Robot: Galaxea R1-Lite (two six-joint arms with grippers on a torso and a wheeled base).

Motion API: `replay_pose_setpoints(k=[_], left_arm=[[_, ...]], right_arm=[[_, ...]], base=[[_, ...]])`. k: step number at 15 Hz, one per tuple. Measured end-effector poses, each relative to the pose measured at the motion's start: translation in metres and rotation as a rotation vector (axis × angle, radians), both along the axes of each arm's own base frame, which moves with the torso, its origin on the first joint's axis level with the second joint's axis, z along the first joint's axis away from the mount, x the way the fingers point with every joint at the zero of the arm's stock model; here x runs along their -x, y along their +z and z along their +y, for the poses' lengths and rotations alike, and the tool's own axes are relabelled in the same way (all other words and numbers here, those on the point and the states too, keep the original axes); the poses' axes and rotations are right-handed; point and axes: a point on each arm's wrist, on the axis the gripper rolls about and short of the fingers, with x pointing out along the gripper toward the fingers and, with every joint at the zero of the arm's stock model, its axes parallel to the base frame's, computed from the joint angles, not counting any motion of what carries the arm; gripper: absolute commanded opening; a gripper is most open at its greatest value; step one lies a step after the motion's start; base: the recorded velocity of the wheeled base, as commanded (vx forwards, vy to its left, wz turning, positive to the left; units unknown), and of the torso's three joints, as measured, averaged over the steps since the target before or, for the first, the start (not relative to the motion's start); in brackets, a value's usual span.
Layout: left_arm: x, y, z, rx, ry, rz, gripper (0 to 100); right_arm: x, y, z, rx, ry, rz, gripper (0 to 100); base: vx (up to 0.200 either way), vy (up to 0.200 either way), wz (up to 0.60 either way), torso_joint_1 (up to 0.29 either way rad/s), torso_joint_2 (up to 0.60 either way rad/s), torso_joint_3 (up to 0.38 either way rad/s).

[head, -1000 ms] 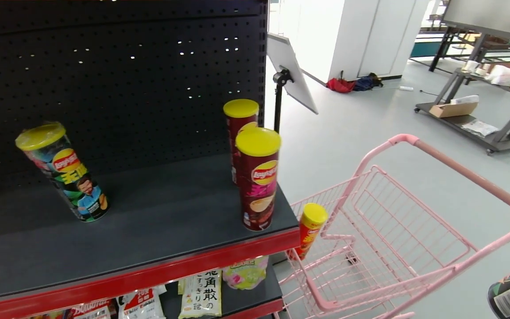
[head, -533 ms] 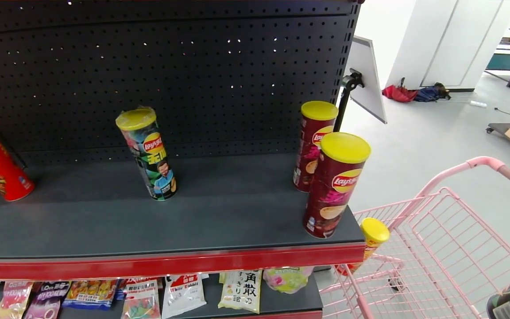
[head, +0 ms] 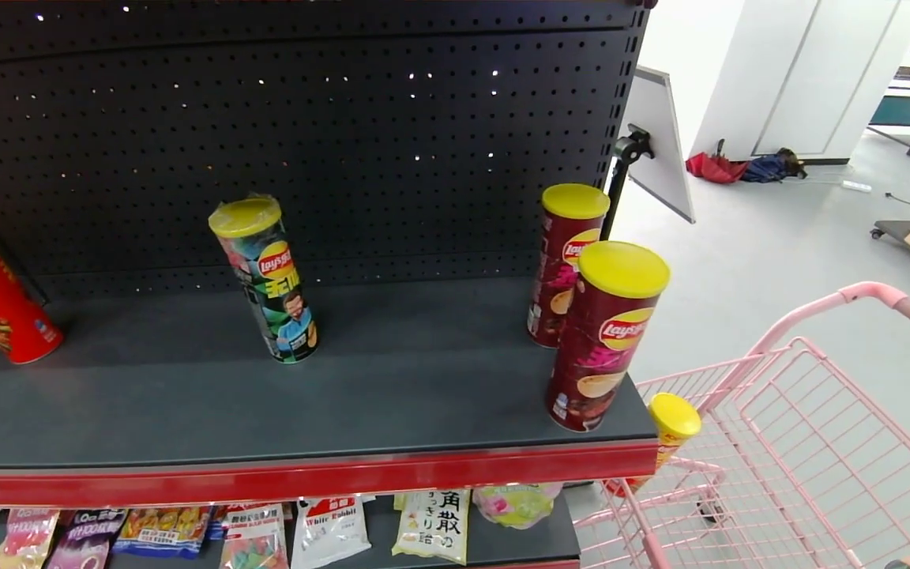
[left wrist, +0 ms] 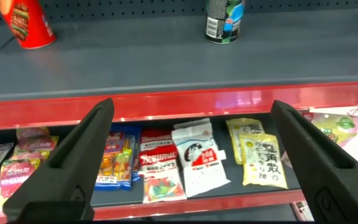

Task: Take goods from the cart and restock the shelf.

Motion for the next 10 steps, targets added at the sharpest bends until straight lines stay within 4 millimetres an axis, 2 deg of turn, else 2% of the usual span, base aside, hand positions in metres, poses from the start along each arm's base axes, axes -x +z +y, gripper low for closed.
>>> replay_pose_setpoints(k=[10], left_arm=[[0.0000,-0.0001,0.0000,0.000,-0.001,0.001,100]], right_arm=[[0.0052,-0.0047,-0.0009,-0.006,0.005,-0.024,0]], base=[[0.000,0.200,0.00,0.003,0.00,0.005]])
